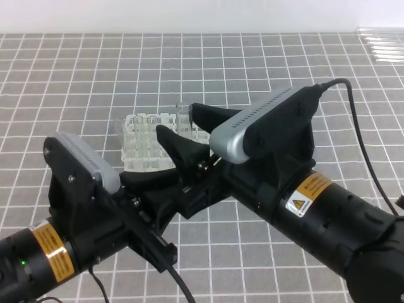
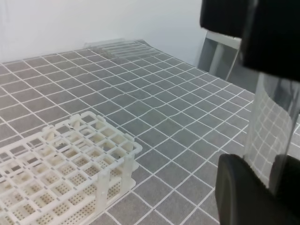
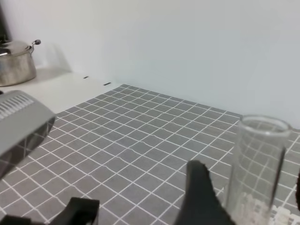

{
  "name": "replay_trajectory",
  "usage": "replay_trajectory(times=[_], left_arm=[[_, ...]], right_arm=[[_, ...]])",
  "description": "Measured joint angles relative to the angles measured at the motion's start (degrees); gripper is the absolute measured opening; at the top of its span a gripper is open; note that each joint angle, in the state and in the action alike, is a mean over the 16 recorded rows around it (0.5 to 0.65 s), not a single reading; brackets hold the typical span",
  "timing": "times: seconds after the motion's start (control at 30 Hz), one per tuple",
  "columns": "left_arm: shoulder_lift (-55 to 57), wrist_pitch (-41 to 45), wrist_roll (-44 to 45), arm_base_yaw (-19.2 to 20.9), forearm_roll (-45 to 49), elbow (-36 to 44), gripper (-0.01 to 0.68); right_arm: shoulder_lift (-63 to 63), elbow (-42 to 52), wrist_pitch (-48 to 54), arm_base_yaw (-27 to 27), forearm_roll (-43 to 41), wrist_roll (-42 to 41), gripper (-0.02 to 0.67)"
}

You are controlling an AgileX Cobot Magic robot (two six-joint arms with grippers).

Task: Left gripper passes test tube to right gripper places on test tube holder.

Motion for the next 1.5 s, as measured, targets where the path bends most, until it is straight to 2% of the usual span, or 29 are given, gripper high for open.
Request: replay_trajectory(times=[0.93,1.5], left_arm=[[-0.02,-0.73,-0.15,0.0,0.11,0.01,0.07],[0.0,-0.7,0.11,0.0,0.11,0.01,0.09]], right_arm=[[3.29,-3.31,0.54,0.0,-0.85,1.85,0.294],[3.3,-3.36,0.79,0.0,-0.95,2.42,0.092]])
